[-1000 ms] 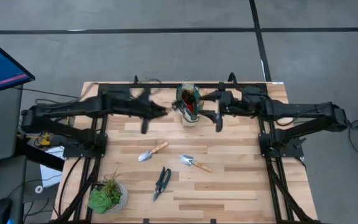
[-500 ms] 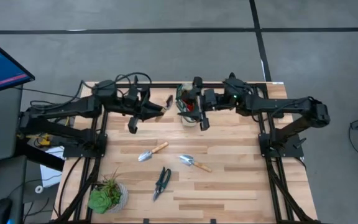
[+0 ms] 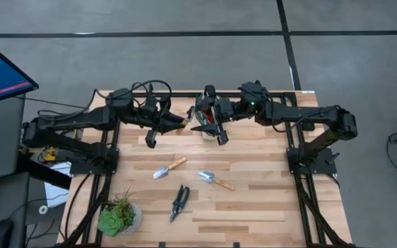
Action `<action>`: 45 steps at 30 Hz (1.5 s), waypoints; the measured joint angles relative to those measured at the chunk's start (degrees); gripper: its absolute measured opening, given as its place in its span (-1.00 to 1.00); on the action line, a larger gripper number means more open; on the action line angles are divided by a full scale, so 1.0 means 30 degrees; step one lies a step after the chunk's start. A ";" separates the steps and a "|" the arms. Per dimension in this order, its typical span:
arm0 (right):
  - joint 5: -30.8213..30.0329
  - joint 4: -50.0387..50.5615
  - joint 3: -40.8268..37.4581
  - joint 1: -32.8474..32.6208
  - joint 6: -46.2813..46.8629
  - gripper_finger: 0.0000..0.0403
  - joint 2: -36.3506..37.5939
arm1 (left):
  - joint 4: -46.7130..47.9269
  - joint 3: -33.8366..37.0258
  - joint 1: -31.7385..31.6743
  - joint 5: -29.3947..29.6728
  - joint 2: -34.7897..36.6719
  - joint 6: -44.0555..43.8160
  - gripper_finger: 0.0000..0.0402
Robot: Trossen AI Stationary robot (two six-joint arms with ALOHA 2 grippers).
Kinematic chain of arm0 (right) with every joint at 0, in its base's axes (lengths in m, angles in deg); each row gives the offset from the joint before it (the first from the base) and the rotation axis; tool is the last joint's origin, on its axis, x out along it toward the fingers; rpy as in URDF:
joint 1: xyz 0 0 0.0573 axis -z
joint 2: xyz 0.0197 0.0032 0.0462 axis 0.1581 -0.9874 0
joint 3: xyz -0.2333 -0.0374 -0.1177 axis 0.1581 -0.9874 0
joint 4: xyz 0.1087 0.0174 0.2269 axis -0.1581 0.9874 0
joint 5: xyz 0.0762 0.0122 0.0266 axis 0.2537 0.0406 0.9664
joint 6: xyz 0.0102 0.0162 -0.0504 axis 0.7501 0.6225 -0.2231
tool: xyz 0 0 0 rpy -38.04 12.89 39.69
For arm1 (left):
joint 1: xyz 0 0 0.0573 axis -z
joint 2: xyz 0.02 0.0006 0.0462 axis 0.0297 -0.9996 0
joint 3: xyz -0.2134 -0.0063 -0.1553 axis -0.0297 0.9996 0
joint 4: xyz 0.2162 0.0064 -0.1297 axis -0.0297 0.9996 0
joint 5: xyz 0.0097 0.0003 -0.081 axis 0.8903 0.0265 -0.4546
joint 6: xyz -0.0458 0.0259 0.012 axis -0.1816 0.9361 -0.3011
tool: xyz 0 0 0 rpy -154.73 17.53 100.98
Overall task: Pick & Place Garden tools in Gardening bag
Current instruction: Put the trowel into the gardening bag
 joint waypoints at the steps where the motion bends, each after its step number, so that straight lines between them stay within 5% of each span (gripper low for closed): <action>1: -0.0030 -0.0046 0.0000 -0.0050 0.0007 0.24 0.0000 | 0.0014 -0.0004 -0.0045 -0.0045 -0.0115 0.0035 -0.96; 12: -0.0381 -0.0056 0.0000 -0.0016 0.0510 0.18 -0.0544 | -0.1341 0.0003 -0.0107 0.0102 -0.1119 0.0047 -0.96; 24: -0.0401 0.0209 0.0000 0.0256 0.0381 -0.69 -0.0539 | -0.1491 0.0003 -0.0123 -0.0014 -0.1135 0.0140 -0.96; 37: -0.1695 0.0991 -0.0011 0.0212 0.0458 -0.70 0.0106 | -0.1692 -0.0005 -0.0121 0.0805 -0.1135 -0.0950 -0.92; 45: -0.2199 0.3484 -0.2263 0.1518 0.0399 -0.70 0.4602 | -0.1268 0.0003 -0.0124 0.0923 -0.1127 -0.2119 -0.59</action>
